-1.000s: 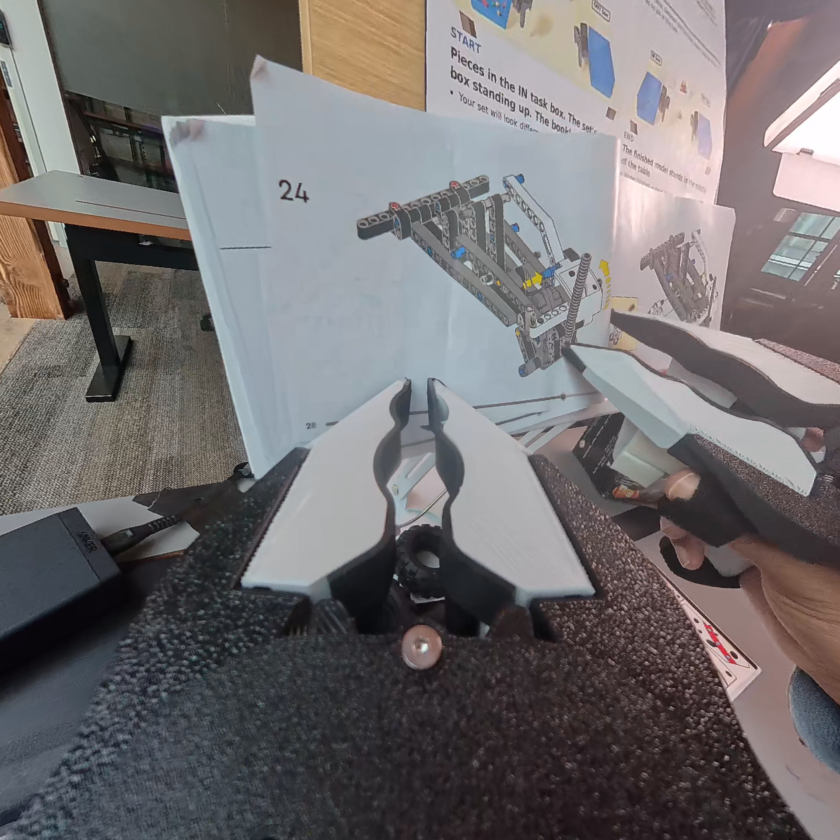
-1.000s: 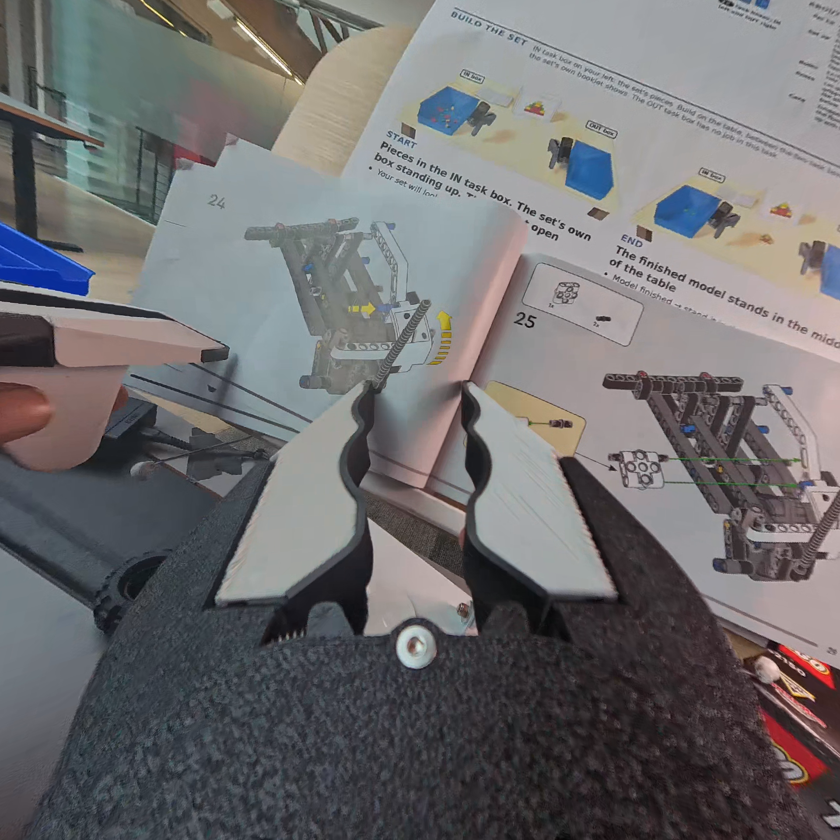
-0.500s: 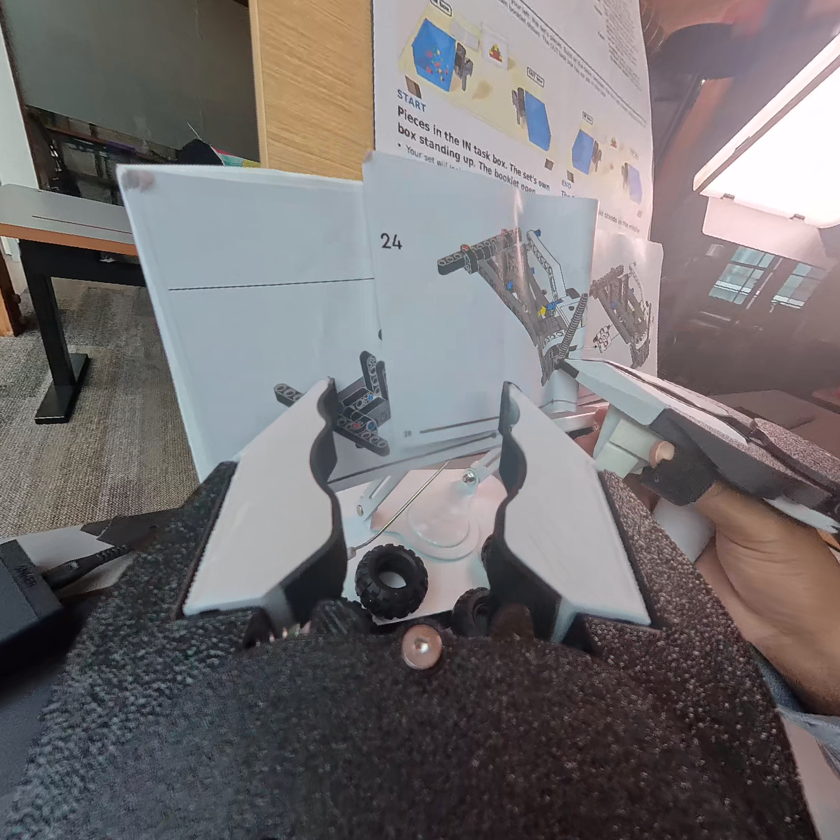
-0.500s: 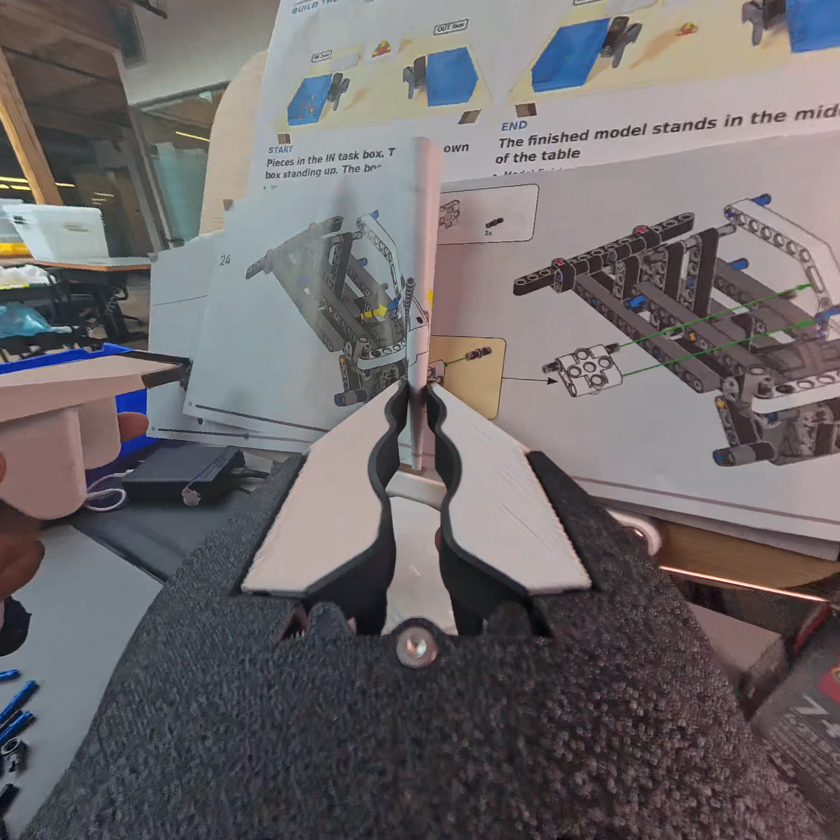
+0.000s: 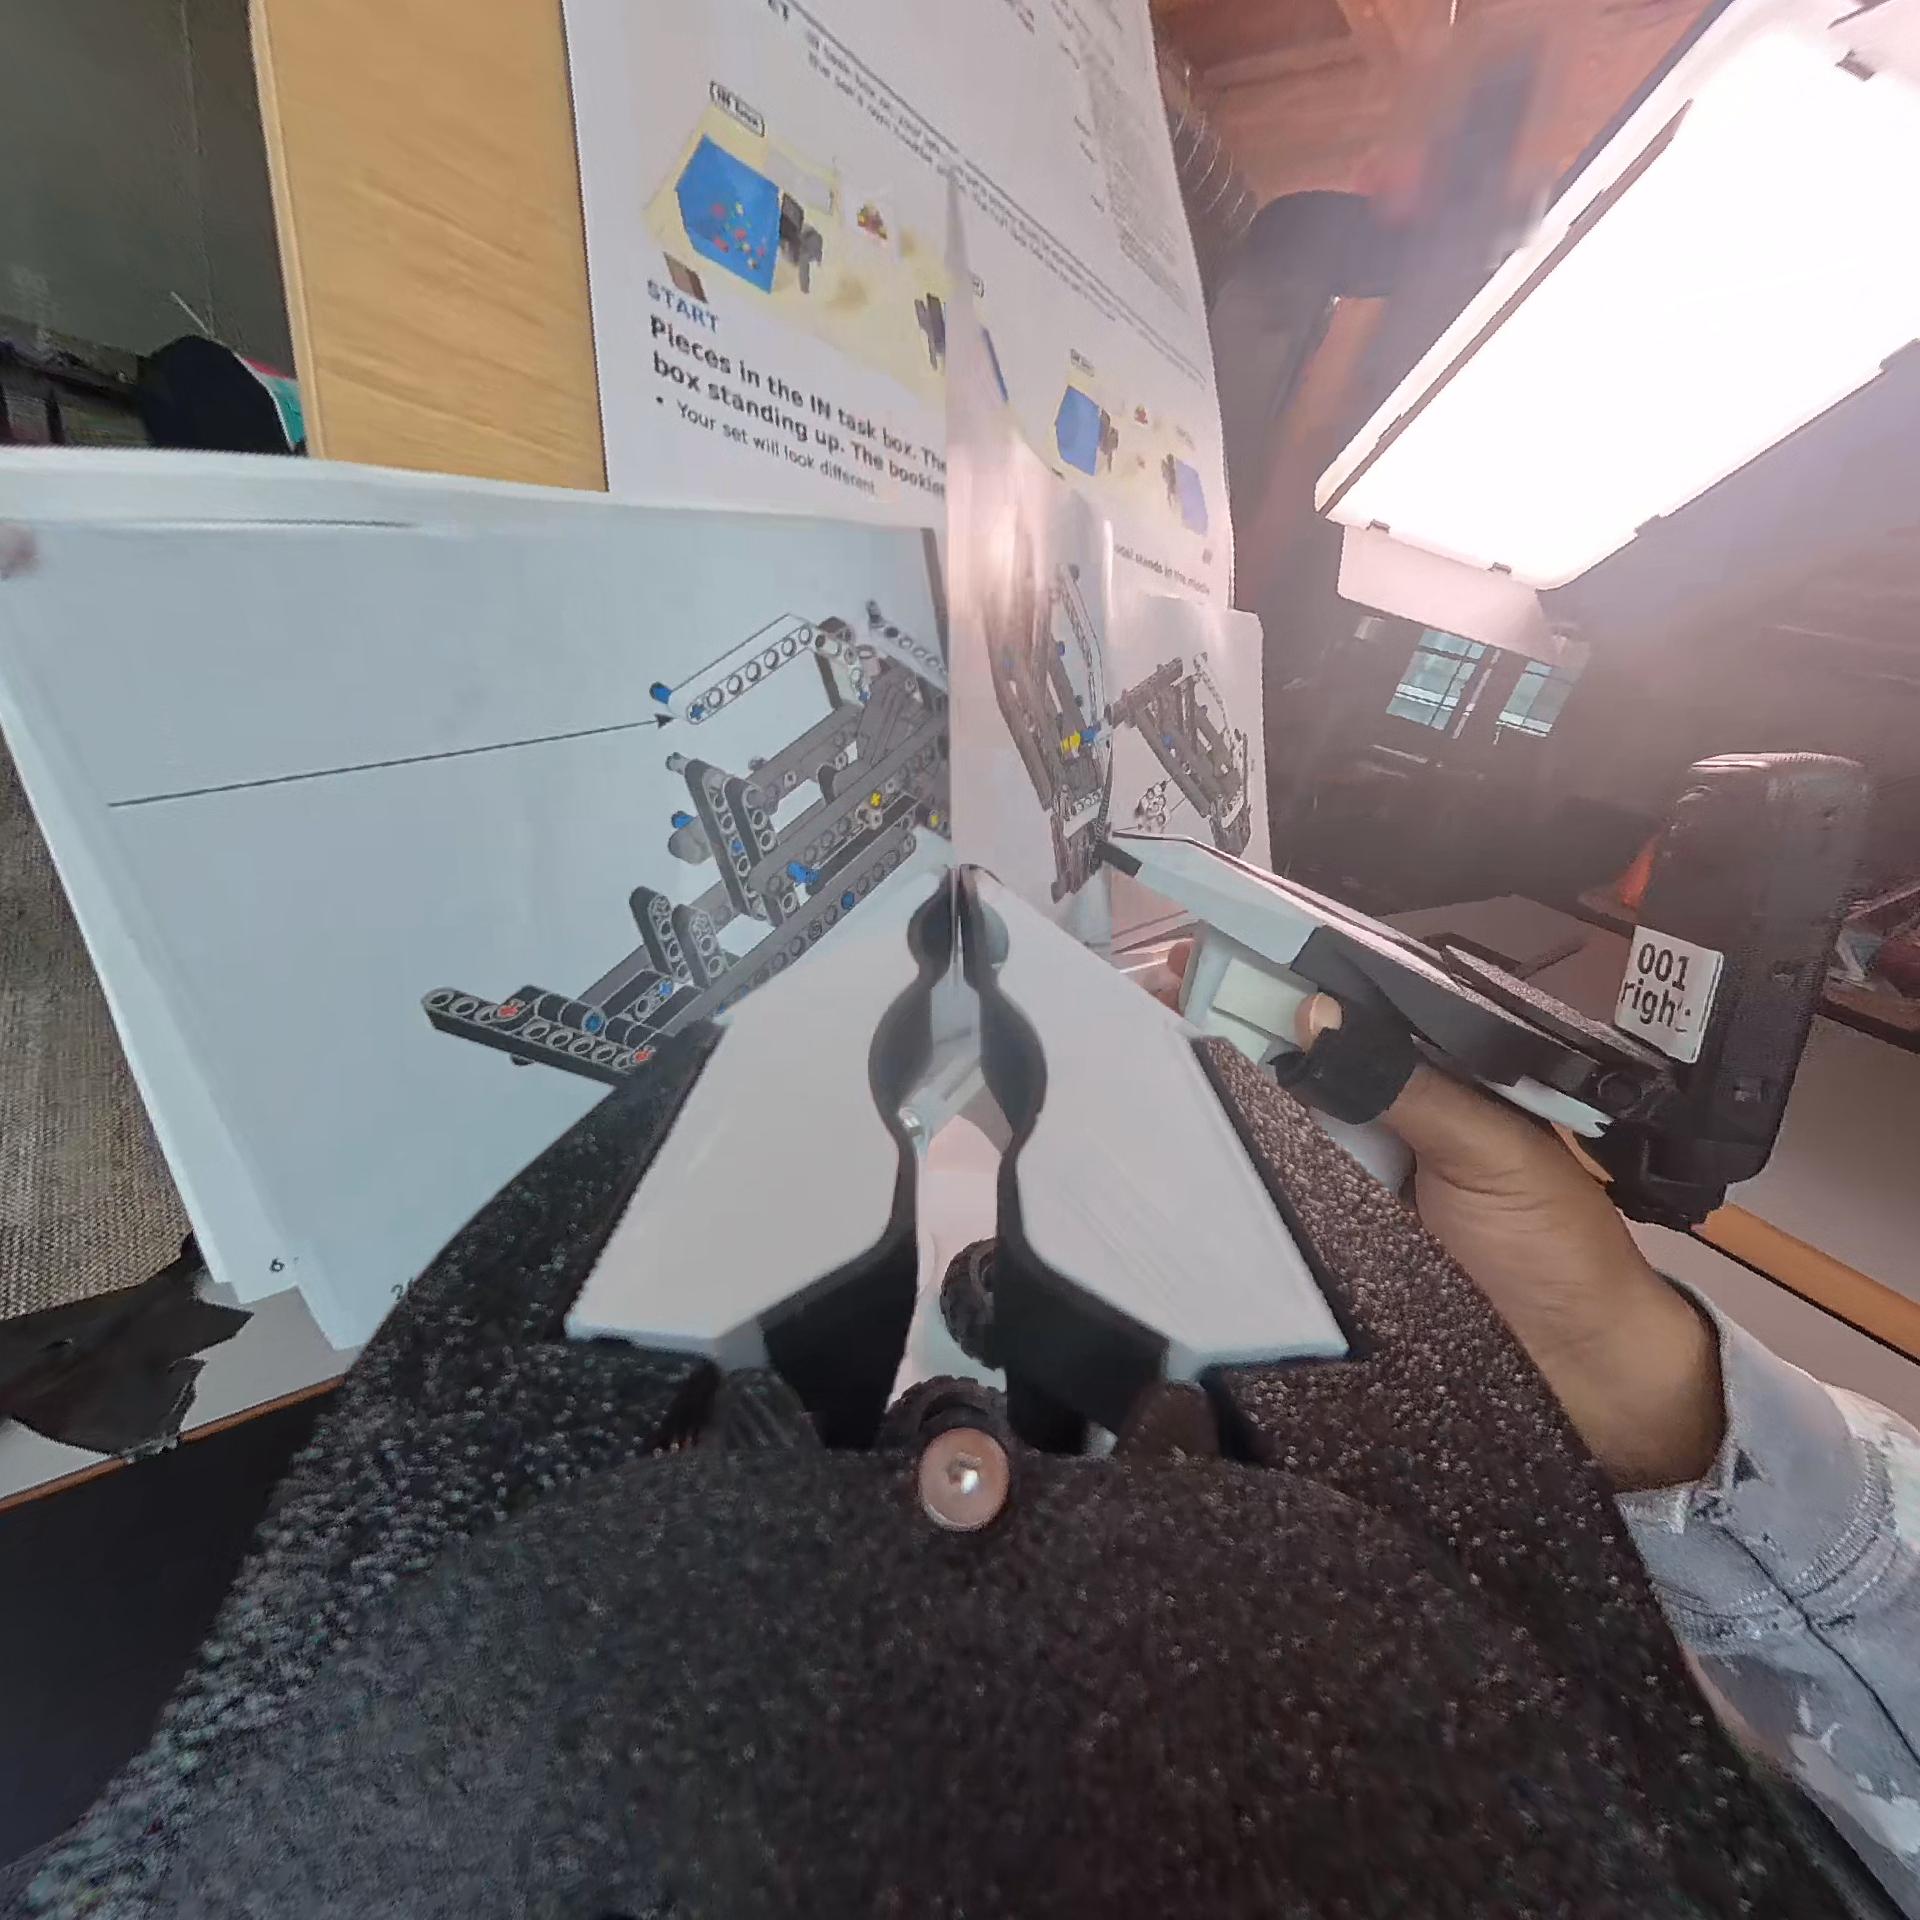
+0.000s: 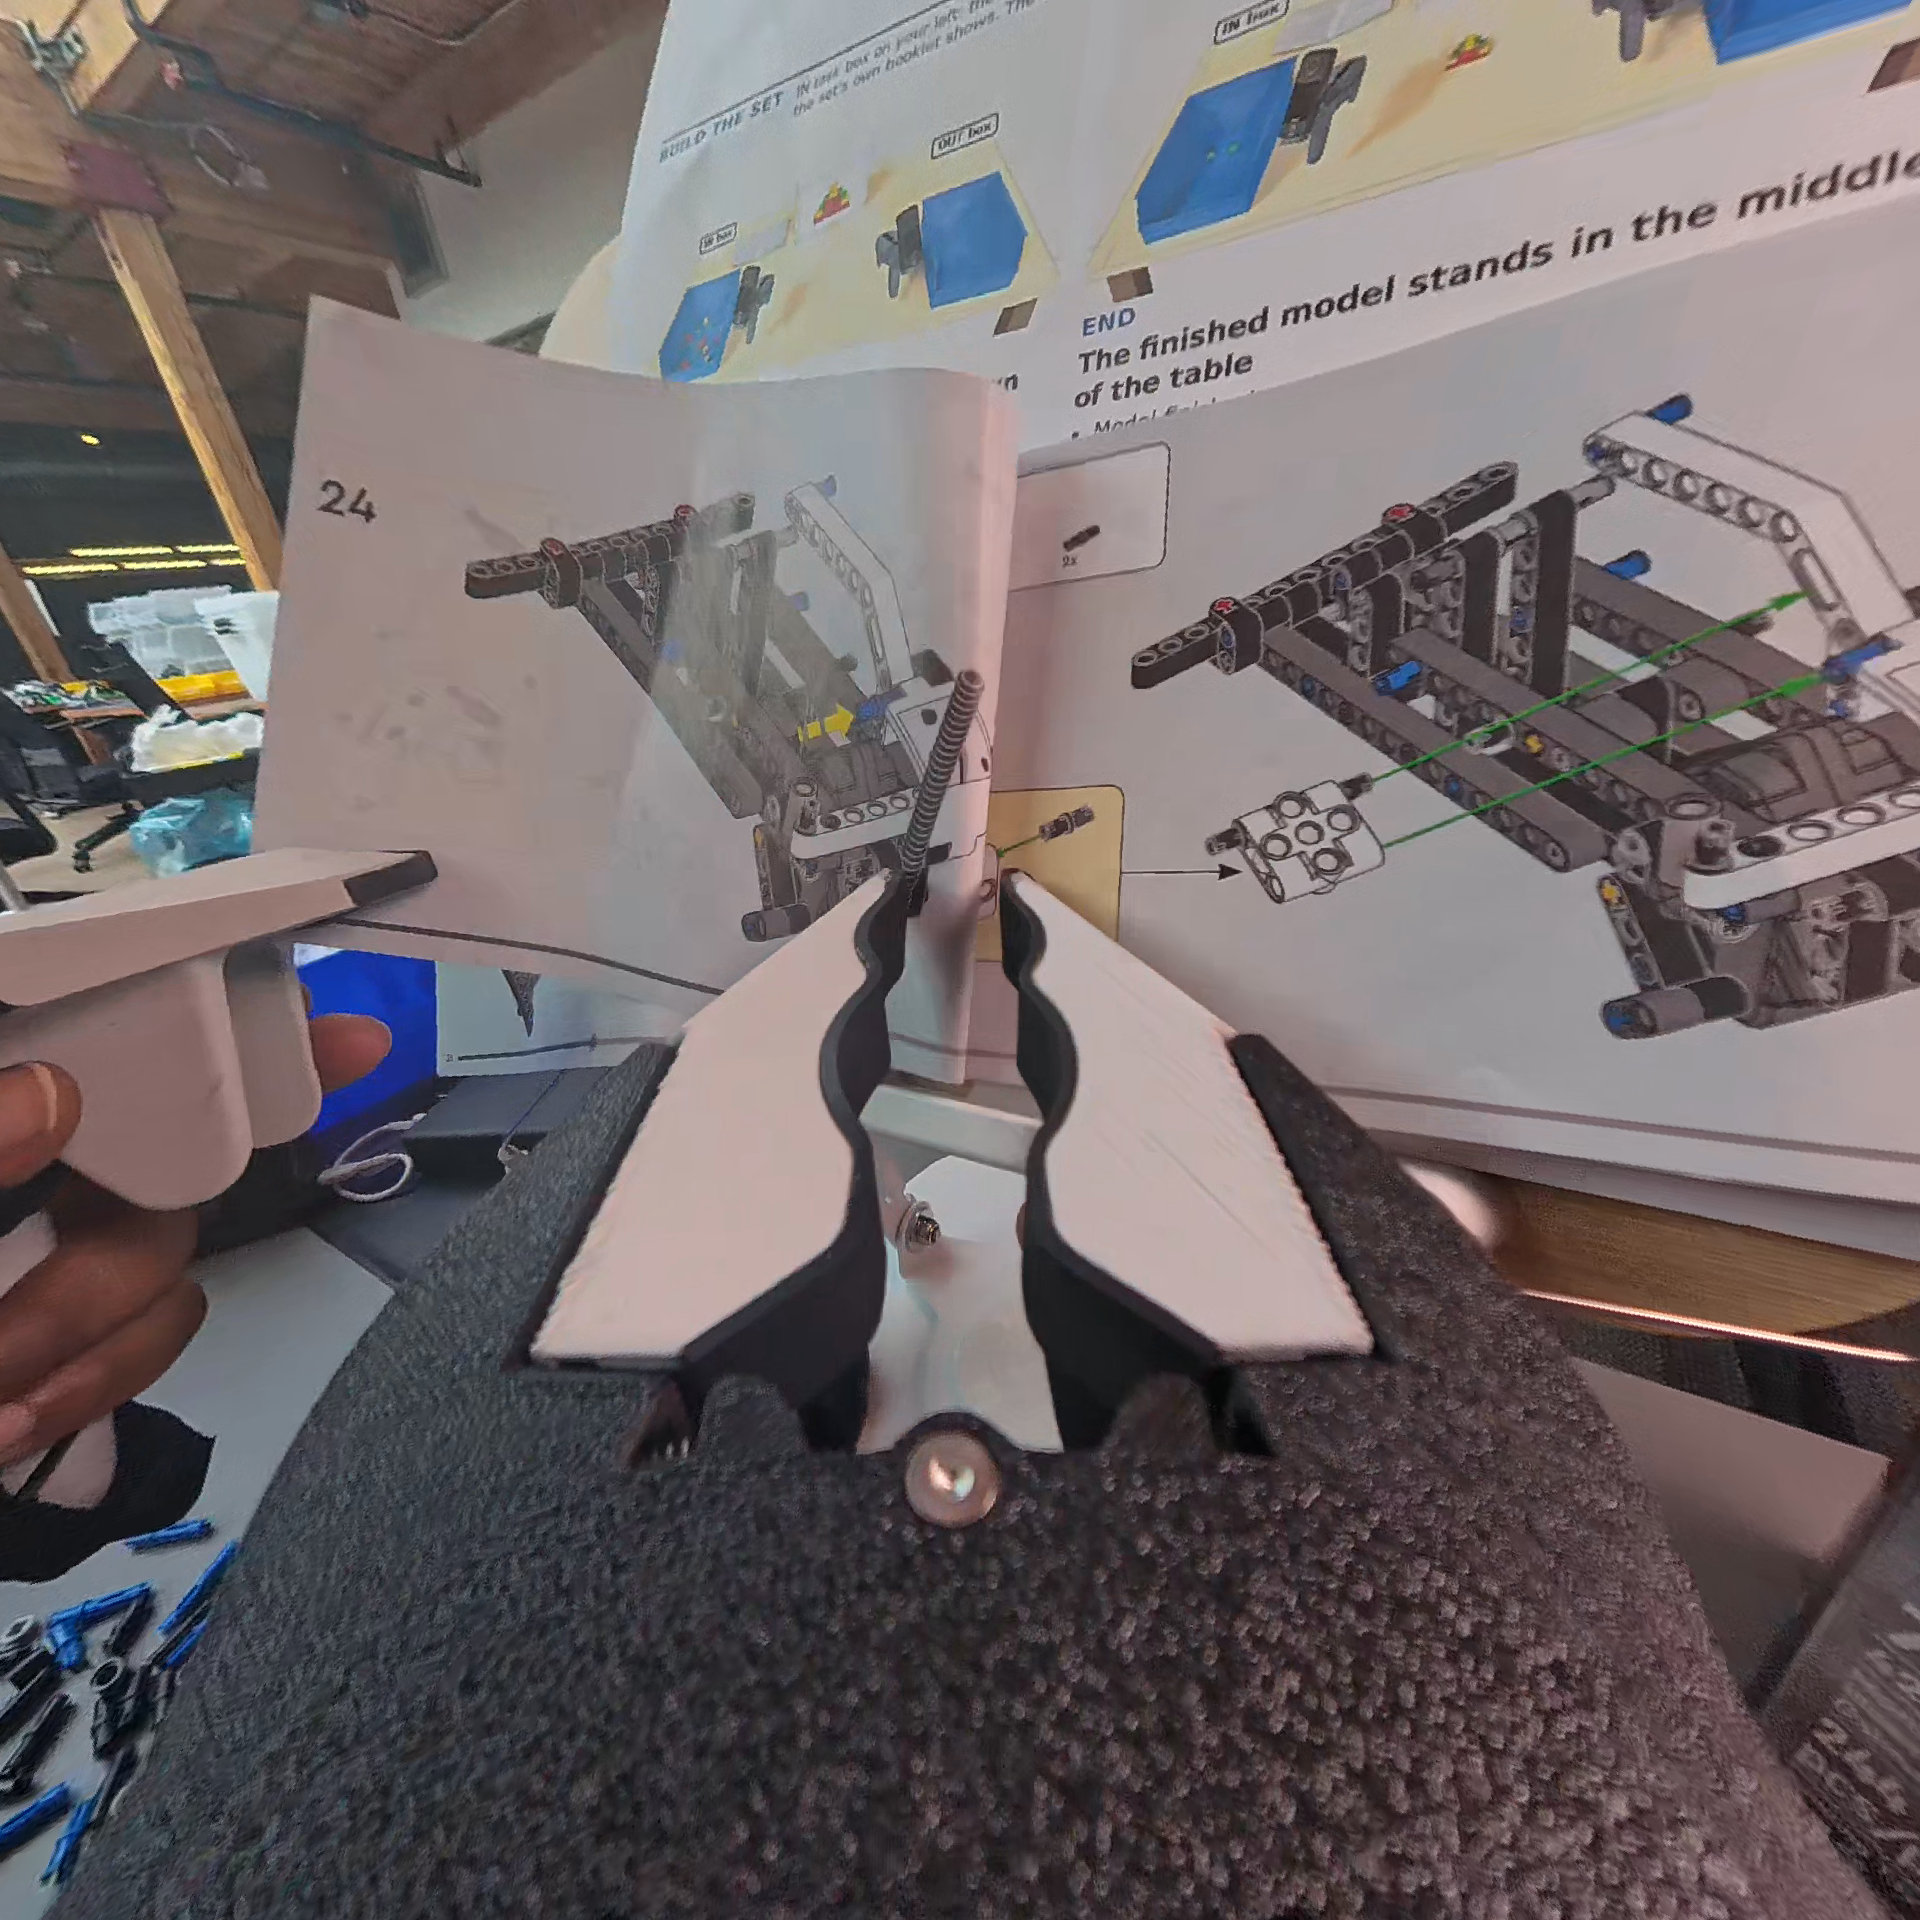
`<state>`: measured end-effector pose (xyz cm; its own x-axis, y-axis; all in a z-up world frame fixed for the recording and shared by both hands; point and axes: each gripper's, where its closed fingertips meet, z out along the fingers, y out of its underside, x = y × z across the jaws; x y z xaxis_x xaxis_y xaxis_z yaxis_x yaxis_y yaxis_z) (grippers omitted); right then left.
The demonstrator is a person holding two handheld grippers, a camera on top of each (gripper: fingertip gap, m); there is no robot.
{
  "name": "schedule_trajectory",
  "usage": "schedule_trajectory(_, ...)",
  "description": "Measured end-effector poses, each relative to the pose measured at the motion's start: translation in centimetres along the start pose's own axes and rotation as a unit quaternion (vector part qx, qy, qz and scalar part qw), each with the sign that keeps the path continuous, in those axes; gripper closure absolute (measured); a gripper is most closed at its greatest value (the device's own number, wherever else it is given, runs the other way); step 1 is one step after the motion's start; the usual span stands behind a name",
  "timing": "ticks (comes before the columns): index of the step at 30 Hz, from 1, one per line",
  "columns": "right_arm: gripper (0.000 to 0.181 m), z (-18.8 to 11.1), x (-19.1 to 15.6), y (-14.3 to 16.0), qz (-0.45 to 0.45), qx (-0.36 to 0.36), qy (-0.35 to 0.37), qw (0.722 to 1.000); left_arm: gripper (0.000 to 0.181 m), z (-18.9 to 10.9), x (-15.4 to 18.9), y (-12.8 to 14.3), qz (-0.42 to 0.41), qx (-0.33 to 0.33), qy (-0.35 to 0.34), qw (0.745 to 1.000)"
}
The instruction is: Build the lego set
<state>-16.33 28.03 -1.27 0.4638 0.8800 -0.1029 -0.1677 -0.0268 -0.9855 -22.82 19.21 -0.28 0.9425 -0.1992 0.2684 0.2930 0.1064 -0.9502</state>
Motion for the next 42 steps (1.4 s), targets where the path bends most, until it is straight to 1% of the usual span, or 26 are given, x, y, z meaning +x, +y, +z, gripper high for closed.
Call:
schedule_trajectory(2,0.143,-0.9,-0.3,-2.0,-0.037,0.039,-0.009,0.999,0.181,-0.2,1.2,-0.9,-0.006,0.011,0.020,1.000)
schedule_trajectory(3,0.133,-1.9,-1.5,-3.5,-0.071,0.075,-0.039,0.994,0.181,-0.3,2.0,-1.4,-0.012,0.017,0.033,0.999)
schedule_trajectory(4,0.123,-3.3,-3.2,-4.9,-0.119,0.120,-0.082,0.982,0.181,-0.4,3.0,-1.8,-0.019,0.024,0.048,0.998)
schedule_trajectory(5,0.121,-4.8,-4.6,-5.6,-0.179,0.157,-0.108,0.965,0.181,-0.4,4.0,-2.3,-0.026,0.029,0.064,0.997)
schedule_trajectory(6,0.115,-5.6,-5.6,-5.4,-0.243,0.164,-0.114,0.949,0.181,-0.4,5.1,-2.6,-0.031,0.032,0.081,0.996)
schedule_trajectory(8,0.094,-5.7,-6.3,-3.4,-0.327,0.122,-0.099,0.932,0.181,-0.3,7.7,-2.6,-0.040,0.027,0.119,0.992)
schedule_trajectory(9,0.095,-5.6,-6.0,-2.8,-0.355,0.111,-0.067,0.926,0.181,-0.2,9.2,-2.4,-0.044,0.020,0.142,0.989)
schedule_trajectory(10,0.102,-5.5,-5.3,-2.7,-0.386,0.113,-0.023,0.915,0.181,-0.1,10.9,-1.9,-0.044,0.008,0.172,0.984)
schedule_trajectory(11,0.115,-5.7,-4.8,-3.0,-0.405,0.125,0.010,0.906,0.181,-0.1,12.6,-1.3,-0.040,-0.008,0.203,0.978)
schedule_trajectory(12,0.134,-6.0,-4.0,-3.7,-0.402,0.138,0.042,0.904,0.177,-0.2,14.0,-0.7,-0.033,-0.020,0.229,0.973)
schedule_trajectory(14,0.163,-6.5,-2.4,-4.7,-0.354,0.152,0.067,0.920,0.166,-0.3,15.0,-0.4,-0.015,-0.025,0.242,0.970)
schedule_trajectory(15,0.172,-6.6,-1.1,-5.0,-0.318,0.152,0.078,0.933,0.161,-0.2,14.6,-0.4,-0.004,-0.023,0.230,0.973)
schedule_trajectory(17,0.174,-6.5,2.0,-4.6,-0.245,0.129,0.096,0.956,0.157,0.4,11.9,-0.3,0.013,-0.022,0.169,0.985)
schedule_trajectory(20,0.175,-6.5,6.5,-3.5,-0.158,0.084,0.138,0.974,0.157,1.5,5.8,2.2,0.031,-0.081,0.045,0.995)
schedule_trajectory(22,0.169,-6.5,8.8,-2.6,-0.131,0.051,0.169,0.976,0.157,1.7,2.2,3.9,0.054,-0.113,-0.021,0.992)
schedule_trajectory(24,0.166,-6.8,10.4,-2.3,-0.123,0.035,0.196,0.972,0.159,1.8,0.0,4.8,0.081,-0.122,-0.060,0.987)
schedule_trajectory(26,0.163,-7.1,11.8,-1.8,-0.112,0.017,0.220,0.969,0.169,1.8,-1.0,4.8,0.106,-0.115,-0.079,0.985)
schedule_trajectory(28,0.151,-7.7,13.3,-1.6,-0.088,0.008,0.247,0.965,0.175,1.9,-1.3,4.6,0.126,-0.113,-0.088,0.982)
schedule_trajectory(30,0.140,-8.7,14.5,-2.6,-0.072,0.027,0.274,0.959,0.176,2.0,-1.4,4.4,0.145,-0.109,-0.097,0.979)
schedule_trajectory(32,0.140,-9.3,13.6,-4.8,-0.101,0.073,0.266,0.956,0.175,2.1,-1.6,4.3,0.165,-0.107,-0.106,0.975)
schedule_trajectory(34,0.163,-8.8,10.1,-6.6,-0.154,0.111,0.206,0.960,0.176,2.1,-1.8,4.3,0.186,-0.107,-0.113,0.970)
schedule_trajectory(35,0.176,-8.0,7.7,-6.6,-0.178,0.112,0.157,0.965,0.178,2.1,-1.8,4.2,0.195,-0.107,-0.116,0.968)
schedule_trajectory(37,0.179,-5.7,2.9,-4.5,-0.206,0.064,0.057,0.975,0.179,2.2,-1.9,4.2,0.210,-0.107,-0.116,0.965)
schedule_trajectory(38,0.180,-4.7,1.5,-2.9,-0.216,0.028,0.036,0.975,0.180,2.2,-2.0,4.2,0.213,-0.106,-0.116,0.964)
schedule_trajectory(40,0.180,-3.0,0.6,0.0,-0.236,-0.025,0.037,0.971,0.181,2.1,-2.3,4.0,0.216,-0.104,-0.118,0.964)
schedule_trajectory(42,0.180,-2.0,1.0,2.2,-0.233,-0.061,0.050,0.969,0.181,2.1,-2.7,3.8,0.217,-0.101,-0.121,0.963)
